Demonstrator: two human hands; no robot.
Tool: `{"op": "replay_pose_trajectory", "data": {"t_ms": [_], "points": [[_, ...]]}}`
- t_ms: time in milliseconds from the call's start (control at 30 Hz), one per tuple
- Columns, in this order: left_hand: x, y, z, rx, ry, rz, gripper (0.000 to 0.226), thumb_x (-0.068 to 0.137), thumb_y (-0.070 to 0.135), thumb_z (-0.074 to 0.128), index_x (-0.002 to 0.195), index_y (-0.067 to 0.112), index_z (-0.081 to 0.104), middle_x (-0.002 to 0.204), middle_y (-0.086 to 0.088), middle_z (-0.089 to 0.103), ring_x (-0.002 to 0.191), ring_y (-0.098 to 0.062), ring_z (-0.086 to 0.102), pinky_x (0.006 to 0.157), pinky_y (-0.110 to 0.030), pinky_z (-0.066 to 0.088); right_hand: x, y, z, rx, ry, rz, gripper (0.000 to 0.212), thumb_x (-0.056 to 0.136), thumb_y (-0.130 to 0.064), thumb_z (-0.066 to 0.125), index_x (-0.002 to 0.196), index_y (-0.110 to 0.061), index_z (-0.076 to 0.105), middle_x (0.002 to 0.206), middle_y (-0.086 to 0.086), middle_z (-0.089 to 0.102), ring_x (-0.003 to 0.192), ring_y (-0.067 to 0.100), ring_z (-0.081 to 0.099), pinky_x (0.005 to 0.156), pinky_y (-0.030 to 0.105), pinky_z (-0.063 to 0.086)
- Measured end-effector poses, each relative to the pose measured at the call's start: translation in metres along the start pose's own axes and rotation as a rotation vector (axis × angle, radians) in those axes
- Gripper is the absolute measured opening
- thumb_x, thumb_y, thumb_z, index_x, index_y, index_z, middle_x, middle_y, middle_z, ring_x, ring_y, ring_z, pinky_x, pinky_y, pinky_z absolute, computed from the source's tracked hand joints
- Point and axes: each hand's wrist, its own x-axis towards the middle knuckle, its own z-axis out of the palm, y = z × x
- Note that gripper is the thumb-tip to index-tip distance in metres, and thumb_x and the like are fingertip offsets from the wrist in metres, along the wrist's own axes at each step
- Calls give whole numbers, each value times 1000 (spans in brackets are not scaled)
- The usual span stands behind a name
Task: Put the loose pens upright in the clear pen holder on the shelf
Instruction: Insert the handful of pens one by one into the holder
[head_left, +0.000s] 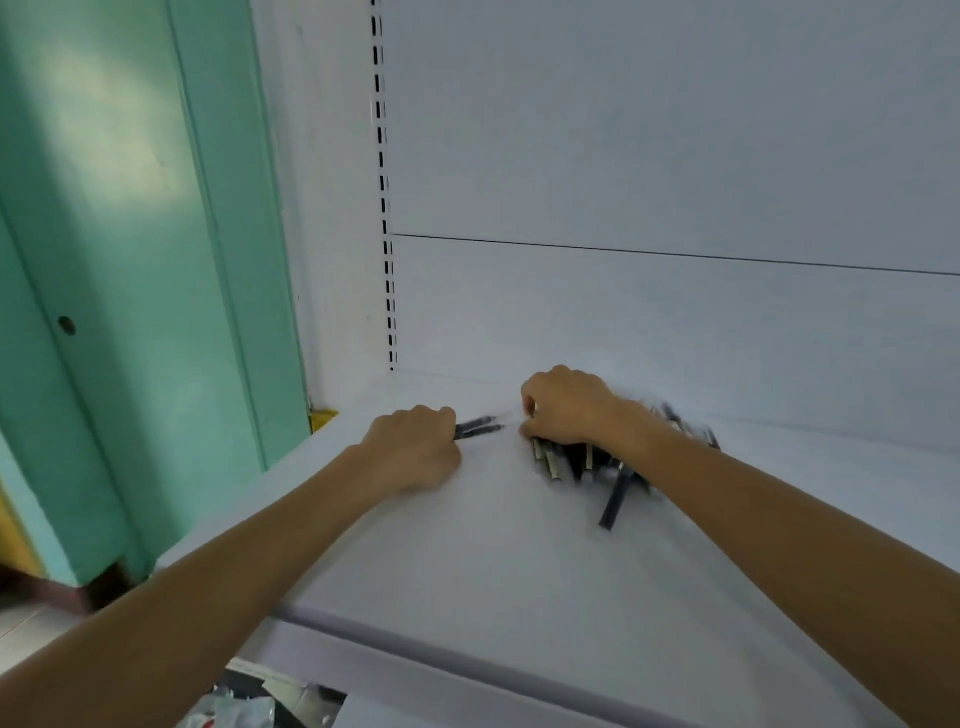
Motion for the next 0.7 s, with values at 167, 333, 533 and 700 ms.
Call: {"op": "replay_pose_trajectory", "data": {"t_ms": [167, 333, 533, 700], "points": [[2, -12, 9, -202, 76, 38, 25, 97, 37, 34, 90, 14, 40, 81, -1, 46, 77, -23, 47, 67, -32, 35, -6, -2, -3, 348, 111, 139, 23, 86, -14, 55, 109, -15, 54, 96, 5, 55, 77, 19, 52, 65, 30, 46], [-5, -19, 9, -552, 313, 186, 19, 99, 32, 35, 90, 16, 39, 62, -2, 47, 61, -27, 46, 55, -32, 33, -31, 5, -24, 767, 436, 210, 36, 88, -8, 53, 122, -20, 49, 89, 18, 67, 63, 23, 58, 54, 21, 50], [-21, 27, -7, -596, 384, 355, 24, 100, 28, 34, 81, 14, 39, 66, 0, 47, 57, -17, 43, 54, -32, 33, -83, 30, -45, 881, 637, 286, 49, 90, -1, 51, 133, -24, 45, 87, 18, 66, 70, 21, 70, 63, 32, 60], [-35, 113, -9, -717, 276, 534, 29, 98, 28, 40, 72, 17, 36, 62, 3, 43, 54, -12, 40, 49, -21, 28, -166, 77, -53, 889, 839, 432, 43, 89, -1, 52, 126, -21, 47, 91, 20, 64, 70, 20, 69, 54, 21, 57]]}}
